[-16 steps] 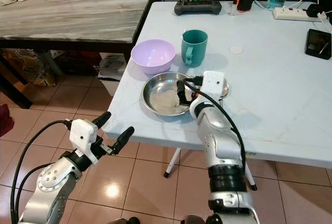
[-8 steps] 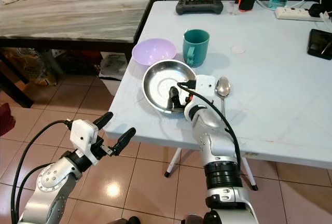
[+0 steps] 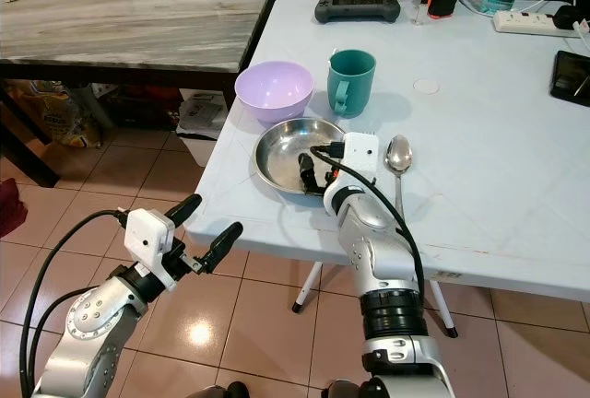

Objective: Setting the table

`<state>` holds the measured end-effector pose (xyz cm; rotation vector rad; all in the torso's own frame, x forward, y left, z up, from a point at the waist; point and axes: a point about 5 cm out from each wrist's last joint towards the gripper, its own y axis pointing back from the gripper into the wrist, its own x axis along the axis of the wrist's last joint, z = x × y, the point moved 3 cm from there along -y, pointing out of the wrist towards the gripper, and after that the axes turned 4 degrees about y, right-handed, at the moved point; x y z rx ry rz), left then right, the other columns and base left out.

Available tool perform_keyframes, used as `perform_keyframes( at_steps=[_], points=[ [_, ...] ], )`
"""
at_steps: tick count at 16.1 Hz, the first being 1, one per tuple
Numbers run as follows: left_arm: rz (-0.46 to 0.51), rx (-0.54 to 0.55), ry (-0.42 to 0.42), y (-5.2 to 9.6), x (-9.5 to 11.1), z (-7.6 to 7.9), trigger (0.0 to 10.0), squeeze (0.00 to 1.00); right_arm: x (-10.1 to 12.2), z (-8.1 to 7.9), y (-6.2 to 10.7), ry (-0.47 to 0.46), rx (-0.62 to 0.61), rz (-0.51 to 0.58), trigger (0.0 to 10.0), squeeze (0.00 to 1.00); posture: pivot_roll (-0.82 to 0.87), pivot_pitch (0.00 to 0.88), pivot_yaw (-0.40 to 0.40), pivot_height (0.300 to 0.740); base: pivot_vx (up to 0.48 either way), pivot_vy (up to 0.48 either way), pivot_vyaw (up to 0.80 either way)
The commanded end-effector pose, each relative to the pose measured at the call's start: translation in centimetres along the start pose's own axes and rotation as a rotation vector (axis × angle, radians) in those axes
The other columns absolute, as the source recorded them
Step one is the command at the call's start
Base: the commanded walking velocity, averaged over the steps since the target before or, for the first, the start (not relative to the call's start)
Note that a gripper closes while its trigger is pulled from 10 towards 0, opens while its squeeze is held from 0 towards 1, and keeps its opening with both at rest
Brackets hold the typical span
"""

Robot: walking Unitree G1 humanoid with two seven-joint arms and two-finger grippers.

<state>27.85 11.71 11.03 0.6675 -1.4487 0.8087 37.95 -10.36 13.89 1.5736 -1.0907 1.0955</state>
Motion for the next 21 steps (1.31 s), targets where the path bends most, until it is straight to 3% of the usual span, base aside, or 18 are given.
perform_keyframes(
  at_steps=[1, 2, 13, 21],
  points=[
    [-0.015, -0.011, -0.005, 0.1, 0.0, 0.2, 10.0, 0.0, -0.9, -0.1, 0.0, -0.053, 0.0, -0.046, 1.0, 0.0, -0.17, 0.149, 0.078, 0.74, 0.0, 0.0, 0.0],
    [-0.014, -0.018, -0.003, 0.0, 0.0, 0.2, 10.0, 0.0, -0.9, -0.1, -0.1, -0.05, 0.001, -0.048, 0.0, 0.0, -0.17, 0.149, 0.078, 0.74, 0.0, 0.0, 0.0],
    [-0.019, -0.084, 0.012, 0.0, -0.1, 1.0, 10.0, 0.0, -2.2, 1.2, -0.7, 0.054, -0.04, -0.158, 0.0, 0.0, -0.17, 0.15, 0.072, 0.74, 0.0, 0.0, 0.0],
    [0.001, -0.142, 0.017, -0.1, 0.7, 1.7, 10.0, 0.0, -2.9, 1.9, -0.7, 0.054, -0.061, -0.183, 0.0, 0.0, -0.17, 0.152, 0.076, 0.74, 0.0, 0.0, 0.0]
  ],
)
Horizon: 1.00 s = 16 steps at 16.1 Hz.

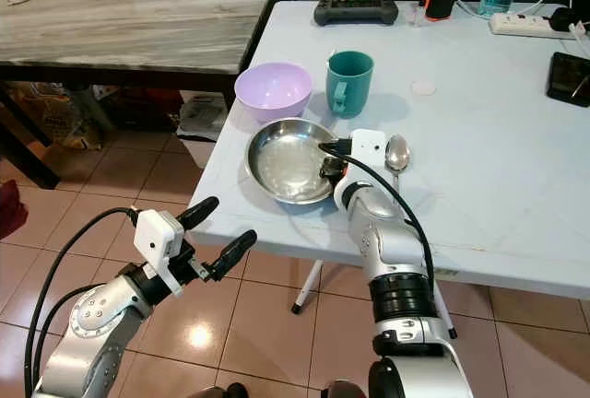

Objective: Setting the table

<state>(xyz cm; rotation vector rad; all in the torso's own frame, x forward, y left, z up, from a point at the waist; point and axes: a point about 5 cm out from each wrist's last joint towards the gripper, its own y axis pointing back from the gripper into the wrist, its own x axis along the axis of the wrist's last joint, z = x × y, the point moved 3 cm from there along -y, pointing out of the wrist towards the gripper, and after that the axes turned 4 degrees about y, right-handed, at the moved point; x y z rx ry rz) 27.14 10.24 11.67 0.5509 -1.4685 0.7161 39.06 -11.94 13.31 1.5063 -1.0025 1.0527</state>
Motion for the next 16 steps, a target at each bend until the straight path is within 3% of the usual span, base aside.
perform_keyframes(
  at_steps=[1, 5, 8, 9, 12, 13, 16],
  points=[
    [-0.003, -0.011, -0.007, 0.1, 0.3, 0.1, 10.0, 0.0, -2.8, -0.2, -0.1, -0.014, 0.002, -0.11, 0.0, 0.0, -0.17, 0.148, 0.077, 0.74, 0.0, 0.0, 0.0],
    [0.005, 0.003, -0.007, 0.0, 0.5, 0.1, 10.0, 0.0, -2.5, -0.3, 0.0, -0.021, 0.003, -0.088, 0.0, 0.0, -0.17, 0.139, 0.076, 0.74, 0.0, 0.0, 0.0],
    [0.021, 0.139, -0.07, 0.0, 0.8, -1.7, 10.0, 0.0, -2.2, -0.4, 0.5, 0.03, -0.007, -0.051, 0.0, 0.0, -0.17, 0.127, 0.075, 0.74, 0.0, 0.0, 0.0],
    [0.002, 0.253, -0.064, -0.2, 0.3, -3.6, 10.0, 0.0, -1.5, -0.8, 1.2, 0.042, -0.009, 0.002, 0.0, 0.0, -0.17, 0.119, 0.075, 0.74, 0.0, 0.0, 0.0],
    [-0.015, 0.378, -0.048, -0.3, -0.3, -5.3, 10.0, 0.0, -0.5, -1.7, 2.7, 0.048, 0.004, 0.107, 0.1, 0.0, -0.17, 0.094, 0.074, 0.74, 0.0, 0.0, 0.0],
    [-0.015, 0.391, -0.023, -0.5, -0.4, -5.6, 10.0, 0.0, -0.3, -1.9, 3.5, 0.059, 0.004, 0.149, 10.0, 0.0, -0.17, 0.085, 0.076, 0.74, 0.0, 0.0, 0.0],
    [-0.009, 0.393, -0.01, -1.0, -0.6, -5.8, 10.0, 0.0, -0.4, -1.5, 4.4, 0.08, -0.029, 0.181, 10.0, 0.0, -0.18, 0.076, 0.079, 0.74, 0.0, 0.0, 0.0]
  ],
)
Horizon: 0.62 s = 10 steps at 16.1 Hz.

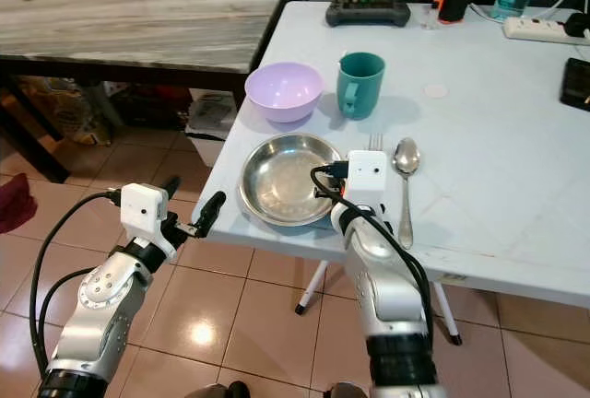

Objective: Setting the table

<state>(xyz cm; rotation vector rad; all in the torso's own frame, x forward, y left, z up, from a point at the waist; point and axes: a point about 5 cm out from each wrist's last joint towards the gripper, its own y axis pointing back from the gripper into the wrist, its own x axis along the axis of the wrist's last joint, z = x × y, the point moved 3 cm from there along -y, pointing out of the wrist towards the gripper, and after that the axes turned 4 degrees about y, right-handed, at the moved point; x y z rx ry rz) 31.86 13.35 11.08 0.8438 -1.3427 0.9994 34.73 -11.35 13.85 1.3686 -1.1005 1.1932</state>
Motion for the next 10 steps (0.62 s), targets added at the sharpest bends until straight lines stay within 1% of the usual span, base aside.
perform_keyframes(
  at_steps=[1, 4, 8, 9, 10],
  points=[
    [-0.002, 0.013, 0.0, -0.2, -0.2, -0.18, 10.0, 0.0, 0.34, -0.03, 0.43, 0.002, -0.011, 0.023, 10.0, 0.0, -0.19, 0.066, 0.082, 0.74, 0.0, 0.0, -0.54],
    [0.003, 0.008, 0.011, -0.5, -0.29, -0.04, 10.0, 0.0, 0.61, 0.07, 0.55, 0.01, -0.011, 0.031, 10.0, 0.0, -0.2, 0.064, 0.084, 0.74, 0.0, 0.304, -0.76],
    [0.011, 0.0, 0.019, -0.55, -0.43, 0.26, 10.0, 0.0, 1.05, -0.39, 0.65, 0.01, 0.0, 0.053, 10.0, 0.0, -0.2, 0.068, 0.081, 0.74, 0.0, 0.394, -0.77],
    [0.016, 0.003, 0.024, -0.48, -0.43, 0.38, 10.0, 0.0, 1.09, -0.47, 0.69, 0.009, 0.002, 0.06, 10.0, 0.0, -0.19, 0.073, 0.08, 0.74, 0.0, 0.409, -0.49],
    [0.018, 0.007, 0.039, -0.45, -0.47, 0.47, 10.0, 0.0, 1.17, -0.46, 0.73, 0.012, 0.0, 0.069, 10.0, 0.0, -0.19, 0.075, 0.08, 0.74, 0.0, 0.442, 0.0]
  ],
)
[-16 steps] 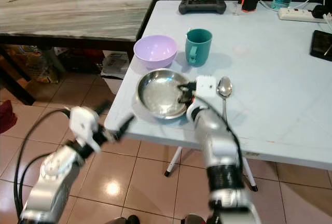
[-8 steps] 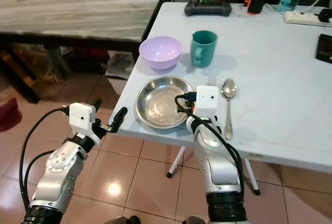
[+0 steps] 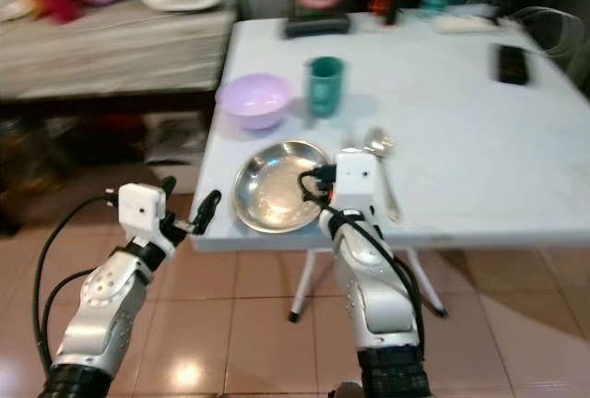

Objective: Setting the table

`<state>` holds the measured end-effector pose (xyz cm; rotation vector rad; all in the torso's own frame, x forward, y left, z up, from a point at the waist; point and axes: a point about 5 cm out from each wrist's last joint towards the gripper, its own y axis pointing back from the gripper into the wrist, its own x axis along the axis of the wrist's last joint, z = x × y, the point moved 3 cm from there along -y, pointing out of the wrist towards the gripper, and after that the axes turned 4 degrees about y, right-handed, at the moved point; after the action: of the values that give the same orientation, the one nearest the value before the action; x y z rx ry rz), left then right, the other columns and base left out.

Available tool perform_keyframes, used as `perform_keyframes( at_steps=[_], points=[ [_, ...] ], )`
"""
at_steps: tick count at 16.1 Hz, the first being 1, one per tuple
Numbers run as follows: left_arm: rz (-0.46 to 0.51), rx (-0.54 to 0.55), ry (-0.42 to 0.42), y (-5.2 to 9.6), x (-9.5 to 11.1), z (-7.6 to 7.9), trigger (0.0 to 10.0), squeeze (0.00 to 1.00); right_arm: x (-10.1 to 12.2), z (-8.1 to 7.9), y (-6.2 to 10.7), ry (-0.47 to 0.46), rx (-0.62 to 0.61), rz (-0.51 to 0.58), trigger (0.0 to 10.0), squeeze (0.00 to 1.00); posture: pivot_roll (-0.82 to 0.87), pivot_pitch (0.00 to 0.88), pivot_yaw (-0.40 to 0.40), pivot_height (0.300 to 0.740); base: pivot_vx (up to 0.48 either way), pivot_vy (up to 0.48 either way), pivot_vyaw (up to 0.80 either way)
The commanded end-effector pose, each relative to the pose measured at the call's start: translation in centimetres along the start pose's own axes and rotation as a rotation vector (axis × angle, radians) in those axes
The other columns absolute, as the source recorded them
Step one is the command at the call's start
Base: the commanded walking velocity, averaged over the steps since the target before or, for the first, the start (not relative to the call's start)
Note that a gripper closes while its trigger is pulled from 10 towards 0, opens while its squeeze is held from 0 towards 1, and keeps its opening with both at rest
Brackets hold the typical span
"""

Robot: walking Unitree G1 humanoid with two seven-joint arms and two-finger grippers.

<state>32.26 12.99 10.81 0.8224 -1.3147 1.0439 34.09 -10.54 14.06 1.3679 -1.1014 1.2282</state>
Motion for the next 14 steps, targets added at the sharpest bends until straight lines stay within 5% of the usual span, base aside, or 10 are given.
perform_keyframes(
  at_steps=[1, 7, 14],
  points=[
    [-0.003, -0.014, 0.005, 0.0, -0.2, 0.4, 10.0, 0.0, 1.2, 0.5, 0.2, 0.005, -0.022, 0.054, 10.0, 0.0, -0.19, 0.075, 0.08, 0.74, 0.0, 0.442, 0.0],
    [0.004, -0.022, 0.004, -0.4, -0.1, 0.9, 10.0, 0.0, 2.1, 1.0, 0.2, 0.029, -0.045, 0.106, 10.0, 0.0, -0.2, 0.074, 0.086, 0.74, 0.0, 0.48, 0.0],
    [0.009, -0.036, 0.008, -0.9, -0.1, 1.6, 10.0, 0.0, 2.2, 1.2, 0.3, 0.023, -0.057, 0.119, 10.0, 0.0, -0.2, 0.075, 0.092, 0.74, 0.0, 0.48, 0.47]
  ],
)
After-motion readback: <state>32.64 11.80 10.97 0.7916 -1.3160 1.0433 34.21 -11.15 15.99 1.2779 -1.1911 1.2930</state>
